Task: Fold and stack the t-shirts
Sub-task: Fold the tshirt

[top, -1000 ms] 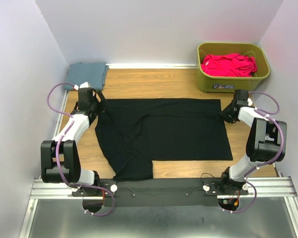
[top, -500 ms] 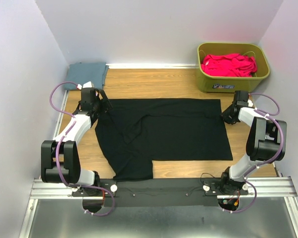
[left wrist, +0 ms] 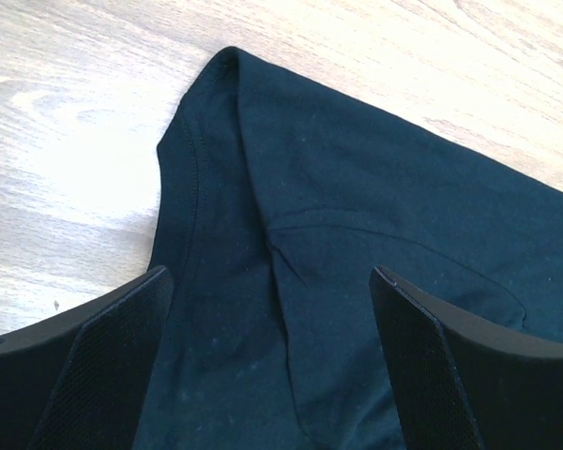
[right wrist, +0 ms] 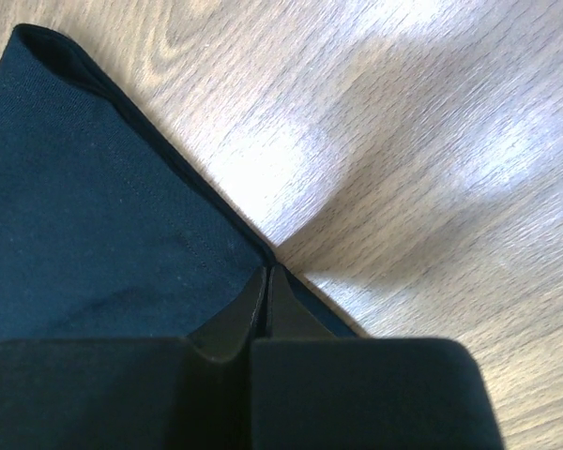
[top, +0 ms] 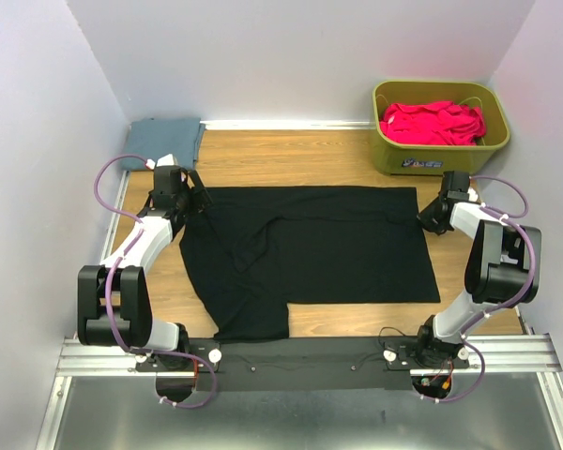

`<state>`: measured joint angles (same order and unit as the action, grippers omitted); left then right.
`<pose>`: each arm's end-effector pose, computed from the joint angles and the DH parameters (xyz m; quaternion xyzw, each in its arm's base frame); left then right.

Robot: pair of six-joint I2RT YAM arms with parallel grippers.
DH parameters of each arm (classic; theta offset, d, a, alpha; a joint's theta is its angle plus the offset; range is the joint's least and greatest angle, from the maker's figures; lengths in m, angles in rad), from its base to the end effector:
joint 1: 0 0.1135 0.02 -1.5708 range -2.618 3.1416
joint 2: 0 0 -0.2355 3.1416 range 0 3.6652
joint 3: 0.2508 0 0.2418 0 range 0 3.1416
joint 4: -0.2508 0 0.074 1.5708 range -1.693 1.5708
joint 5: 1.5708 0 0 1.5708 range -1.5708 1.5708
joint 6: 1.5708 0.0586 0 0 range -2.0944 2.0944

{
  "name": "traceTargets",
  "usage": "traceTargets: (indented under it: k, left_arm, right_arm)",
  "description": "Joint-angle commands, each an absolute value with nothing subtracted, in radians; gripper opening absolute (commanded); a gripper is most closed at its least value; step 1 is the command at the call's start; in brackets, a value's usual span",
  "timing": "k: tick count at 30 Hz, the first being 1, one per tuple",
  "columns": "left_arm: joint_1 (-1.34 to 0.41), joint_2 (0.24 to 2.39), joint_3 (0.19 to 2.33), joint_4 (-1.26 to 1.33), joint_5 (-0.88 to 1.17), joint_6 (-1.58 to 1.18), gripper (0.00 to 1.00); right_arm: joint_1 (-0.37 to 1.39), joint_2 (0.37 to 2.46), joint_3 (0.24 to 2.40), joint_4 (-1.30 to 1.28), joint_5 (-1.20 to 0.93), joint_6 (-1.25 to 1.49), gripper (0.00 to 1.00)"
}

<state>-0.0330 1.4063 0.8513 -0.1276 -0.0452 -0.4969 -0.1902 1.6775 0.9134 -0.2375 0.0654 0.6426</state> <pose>0.3149 -0.0077 0.1898 -0.2170 0.8764 -0.0928 0.4199 0.3205 -0.0656 0.1173 0.3964 0.8736 0.0324 0.2805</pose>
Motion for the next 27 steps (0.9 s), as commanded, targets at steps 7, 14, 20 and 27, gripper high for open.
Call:
traceTargets:
  k: [7, 14, 20, 27]
  left_arm:
    - [-0.037, 1.385, 0.847, -0.115, -0.08, -0.48, 0.94]
    - [-0.037, 1.384, 0.844, -0.123, -0.083, -0.477, 0.94]
    - [-0.037, 1.384, 0.842, -0.126, -0.08, -0.472, 0.93]
    - [-0.04, 1.382, 0.841, -0.126, -0.074, -0.471, 0.93]
  right_arm:
    - [-0.196, 1.655, 0.98, -0.294, 0.153, 0.583, 0.01]
    - [-0.196, 1.67, 1.011, -0.328, 0.149, 0.561, 0.08]
    - [-0.196, 1.677, 1.029, -0.344, 0.137, 0.546, 0.12]
    - [-0.196, 1.71, 1.038, -0.347, 0.106, 0.549, 0.12]
